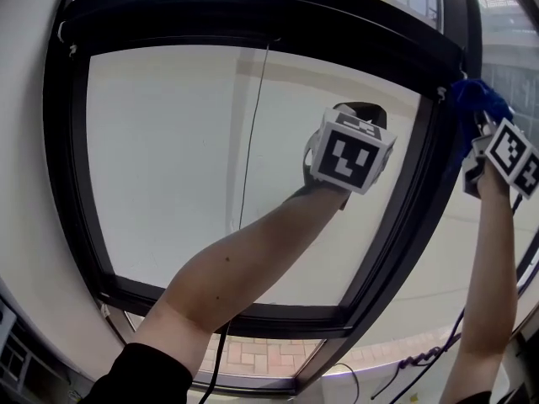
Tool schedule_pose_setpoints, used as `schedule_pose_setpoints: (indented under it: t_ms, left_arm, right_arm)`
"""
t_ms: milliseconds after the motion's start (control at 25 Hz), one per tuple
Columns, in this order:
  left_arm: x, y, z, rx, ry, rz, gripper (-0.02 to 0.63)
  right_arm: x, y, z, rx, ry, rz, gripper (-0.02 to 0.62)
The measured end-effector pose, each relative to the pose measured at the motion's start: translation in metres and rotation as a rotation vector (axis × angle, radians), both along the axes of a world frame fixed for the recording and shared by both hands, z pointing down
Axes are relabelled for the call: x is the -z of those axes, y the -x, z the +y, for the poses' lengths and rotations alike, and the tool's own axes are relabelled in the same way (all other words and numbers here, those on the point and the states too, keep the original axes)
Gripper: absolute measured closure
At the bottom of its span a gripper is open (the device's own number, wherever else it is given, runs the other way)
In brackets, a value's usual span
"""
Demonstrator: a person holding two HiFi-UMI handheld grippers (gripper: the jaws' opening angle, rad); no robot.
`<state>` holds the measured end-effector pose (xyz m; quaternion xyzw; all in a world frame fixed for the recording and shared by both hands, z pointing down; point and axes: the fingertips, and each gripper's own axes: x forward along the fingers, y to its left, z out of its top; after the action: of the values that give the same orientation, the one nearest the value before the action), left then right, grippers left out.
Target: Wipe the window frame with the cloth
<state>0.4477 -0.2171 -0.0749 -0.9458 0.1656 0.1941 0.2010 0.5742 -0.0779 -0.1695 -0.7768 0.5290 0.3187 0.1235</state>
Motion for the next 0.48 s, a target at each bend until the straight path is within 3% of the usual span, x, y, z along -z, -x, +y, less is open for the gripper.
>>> schedule_pose_setpoints:
  t_ms: [160, 480]
  left_arm:
    - [-0.009, 0.002, 0.002, -0.010, 0.021, 0.007, 0.615]
    - [-0.026, -0.011, 0.012, 0.051, 0.043, -0.017, 0.615]
  right_arm:
    - [-0.006, 0.001, 0.006, -0.037, 0.018, -0.008, 0.540]
    - [-0.010, -0.008, 0.016, 0.008, 0.031, 0.003, 0.540]
